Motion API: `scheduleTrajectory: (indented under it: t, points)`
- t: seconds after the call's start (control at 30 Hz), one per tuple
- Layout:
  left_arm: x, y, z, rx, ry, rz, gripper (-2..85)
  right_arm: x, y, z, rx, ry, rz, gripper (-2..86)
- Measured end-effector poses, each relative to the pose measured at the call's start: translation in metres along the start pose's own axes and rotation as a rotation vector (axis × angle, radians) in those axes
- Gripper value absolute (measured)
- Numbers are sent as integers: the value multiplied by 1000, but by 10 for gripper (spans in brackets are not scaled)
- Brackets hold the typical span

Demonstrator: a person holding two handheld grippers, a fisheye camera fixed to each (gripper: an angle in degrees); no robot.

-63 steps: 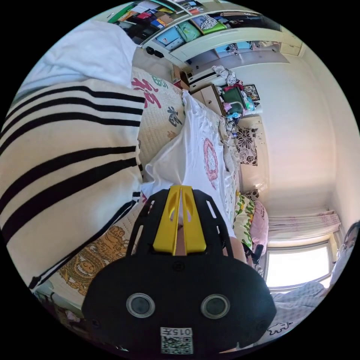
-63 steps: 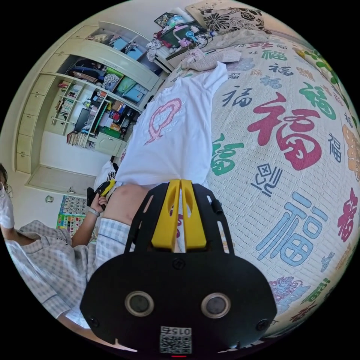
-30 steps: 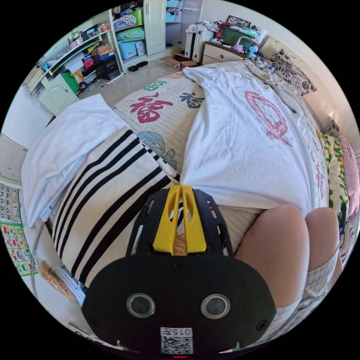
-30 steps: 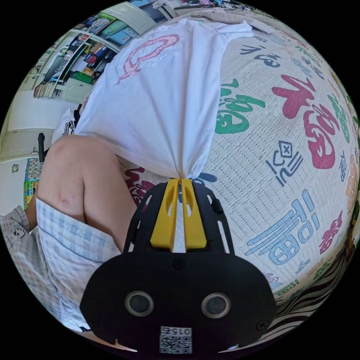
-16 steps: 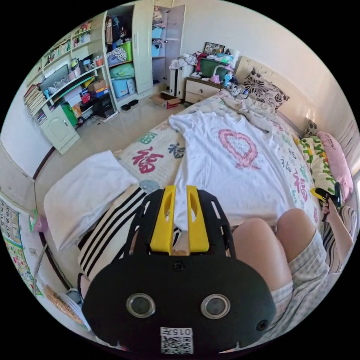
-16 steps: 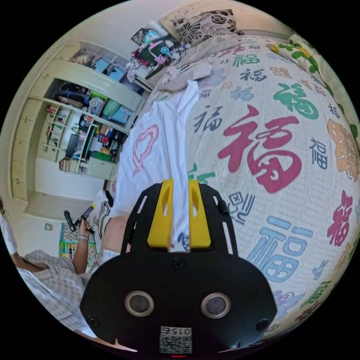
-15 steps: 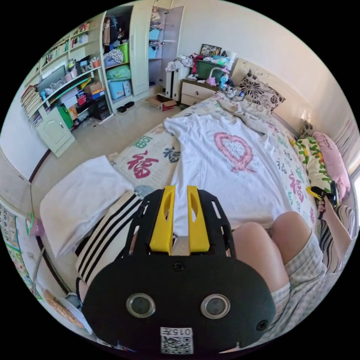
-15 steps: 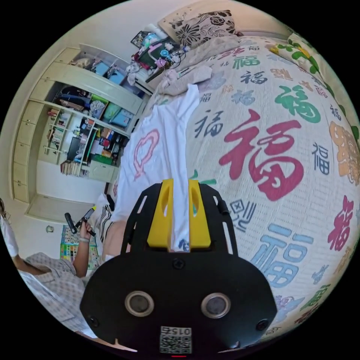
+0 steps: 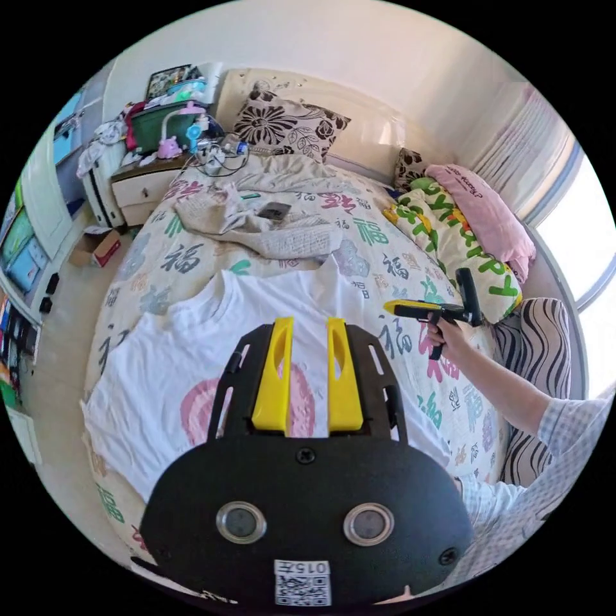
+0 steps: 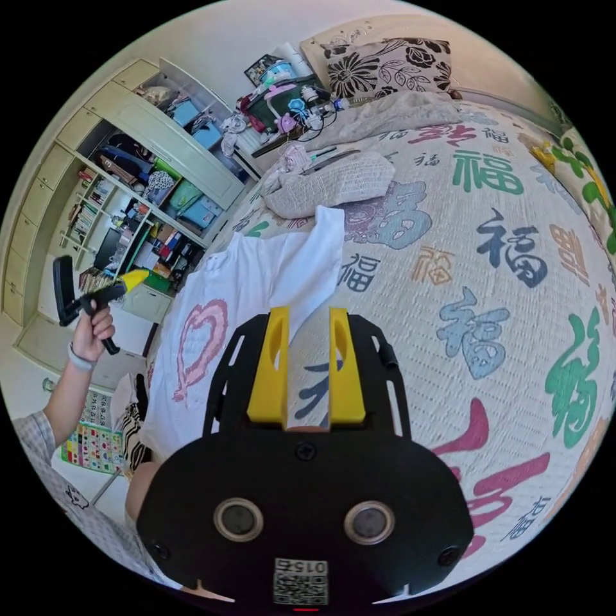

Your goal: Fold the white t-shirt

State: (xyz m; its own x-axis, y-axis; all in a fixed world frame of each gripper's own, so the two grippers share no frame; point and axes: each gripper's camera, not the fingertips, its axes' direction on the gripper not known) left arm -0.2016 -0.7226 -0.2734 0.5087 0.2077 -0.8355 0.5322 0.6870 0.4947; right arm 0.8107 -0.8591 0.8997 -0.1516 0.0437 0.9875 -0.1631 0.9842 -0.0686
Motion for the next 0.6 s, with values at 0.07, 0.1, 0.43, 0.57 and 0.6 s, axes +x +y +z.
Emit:
scheduleTrajectory:
  t: [0.07, 0.1, 0.43, 0.57, 0.6]
  points:
    - [9, -48, 39, -63, 11, 52, 88, 4, -14, 8, -9, 5, -5, 107]
    - [14, -76, 63, -94, 12, 62, 89, 6, -23, 12, -14, -1, -7, 108]
    - [4, -187, 215, -340, 74, 67, 15, 15, -49, -2, -28, -86, 110, 2]
    - [-10, -201, 209, -205, 272, 170, -4, 20, -41, -17, 28, -60, 216, -4]
    - [-18, -203, 208, -193, 303, 212, -6, 20, -39, -19, 44, -69, 237, -5]
